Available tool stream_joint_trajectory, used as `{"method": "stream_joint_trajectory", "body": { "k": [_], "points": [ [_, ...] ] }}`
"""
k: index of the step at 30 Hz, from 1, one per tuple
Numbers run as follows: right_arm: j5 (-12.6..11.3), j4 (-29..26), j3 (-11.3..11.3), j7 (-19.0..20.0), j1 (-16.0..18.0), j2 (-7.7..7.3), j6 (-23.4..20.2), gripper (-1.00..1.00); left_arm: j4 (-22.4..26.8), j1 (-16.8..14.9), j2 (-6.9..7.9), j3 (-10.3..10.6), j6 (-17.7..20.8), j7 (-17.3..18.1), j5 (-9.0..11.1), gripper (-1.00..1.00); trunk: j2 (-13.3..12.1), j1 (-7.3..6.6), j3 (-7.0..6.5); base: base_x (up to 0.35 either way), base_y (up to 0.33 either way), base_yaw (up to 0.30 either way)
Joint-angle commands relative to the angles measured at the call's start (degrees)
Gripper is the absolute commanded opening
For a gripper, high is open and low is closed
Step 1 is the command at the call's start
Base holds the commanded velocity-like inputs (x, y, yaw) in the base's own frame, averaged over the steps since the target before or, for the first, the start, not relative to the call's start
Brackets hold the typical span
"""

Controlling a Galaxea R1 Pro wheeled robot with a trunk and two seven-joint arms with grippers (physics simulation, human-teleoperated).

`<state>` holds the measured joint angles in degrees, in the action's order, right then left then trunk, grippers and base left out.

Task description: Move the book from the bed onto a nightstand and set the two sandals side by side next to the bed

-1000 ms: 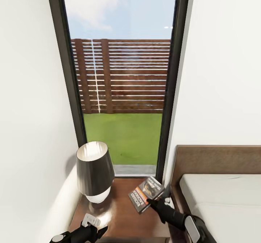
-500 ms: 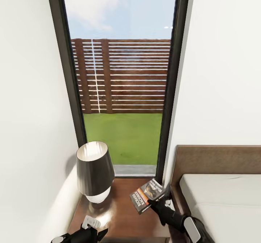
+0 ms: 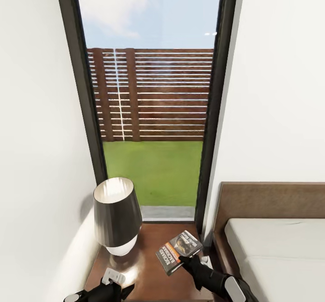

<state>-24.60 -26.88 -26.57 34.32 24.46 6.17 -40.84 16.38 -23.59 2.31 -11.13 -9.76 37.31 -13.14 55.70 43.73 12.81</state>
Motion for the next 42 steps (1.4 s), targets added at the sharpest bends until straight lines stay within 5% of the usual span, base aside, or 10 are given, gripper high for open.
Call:
{"method": "stream_joint_trajectory", "body": {
  "k": [1,29,42],
  "points": [
    [-0.01,-0.03,-0.41,0.10,0.06,0.07,-0.38,-1.00,-0.03,-0.05,-0.02,-0.45,-0.35,0.22,-0.61,1.00,0.05,0.03,0.08,0.230,0.000,0.000],
    [-0.01,-0.01,-0.41,0.14,0.06,0.07,-0.38,-1.00,-0.03,-0.05,0.06,-0.47,-0.28,0.30,-0.40,1.00,0.05,0.03,0.08,0.072,0.000,0.000],
    [-0.01,-0.01,-0.41,0.14,0.06,0.07,-0.38,-1.00,-0.04,-0.05,0.04,-0.47,-0.26,0.31,-0.39,1.00,5.26,2.89,2.41,0.000,0.000,0.000]
  ]
}}
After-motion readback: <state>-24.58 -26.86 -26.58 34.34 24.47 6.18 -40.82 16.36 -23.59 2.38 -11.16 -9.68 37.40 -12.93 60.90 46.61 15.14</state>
